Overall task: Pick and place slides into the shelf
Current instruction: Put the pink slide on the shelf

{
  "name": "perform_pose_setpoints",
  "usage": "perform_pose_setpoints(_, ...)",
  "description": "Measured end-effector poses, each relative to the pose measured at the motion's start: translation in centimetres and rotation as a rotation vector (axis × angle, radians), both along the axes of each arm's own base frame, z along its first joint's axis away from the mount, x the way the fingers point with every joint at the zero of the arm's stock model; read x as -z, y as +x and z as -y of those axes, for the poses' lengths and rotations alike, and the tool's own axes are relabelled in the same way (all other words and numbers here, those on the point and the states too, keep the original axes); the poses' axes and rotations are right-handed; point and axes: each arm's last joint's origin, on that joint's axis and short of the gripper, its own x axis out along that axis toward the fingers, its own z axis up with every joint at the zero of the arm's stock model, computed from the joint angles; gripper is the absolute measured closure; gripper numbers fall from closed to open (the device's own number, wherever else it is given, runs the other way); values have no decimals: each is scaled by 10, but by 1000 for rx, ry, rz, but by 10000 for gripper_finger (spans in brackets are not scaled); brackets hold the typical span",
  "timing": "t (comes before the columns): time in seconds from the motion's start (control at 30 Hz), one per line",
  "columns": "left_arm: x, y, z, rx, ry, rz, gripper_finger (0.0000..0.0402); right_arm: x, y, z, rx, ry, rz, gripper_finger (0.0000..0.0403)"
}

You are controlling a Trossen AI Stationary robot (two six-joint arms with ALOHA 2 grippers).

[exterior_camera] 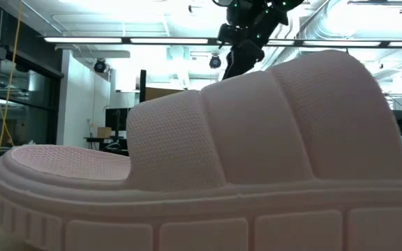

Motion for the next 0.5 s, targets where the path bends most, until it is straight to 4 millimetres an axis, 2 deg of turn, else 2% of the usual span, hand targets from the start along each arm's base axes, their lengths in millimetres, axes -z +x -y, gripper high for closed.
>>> perform_pose_setpoints(0.17, 0, 0, 0, 0, 0, 0, 245, -15, -1, 0, 11, 1, 14, 213)
perform_pose_setpoints(0.5, 0, 0, 0, 0, 0, 0, 245, -33, 6, -5, -172, 141, 184, 213)
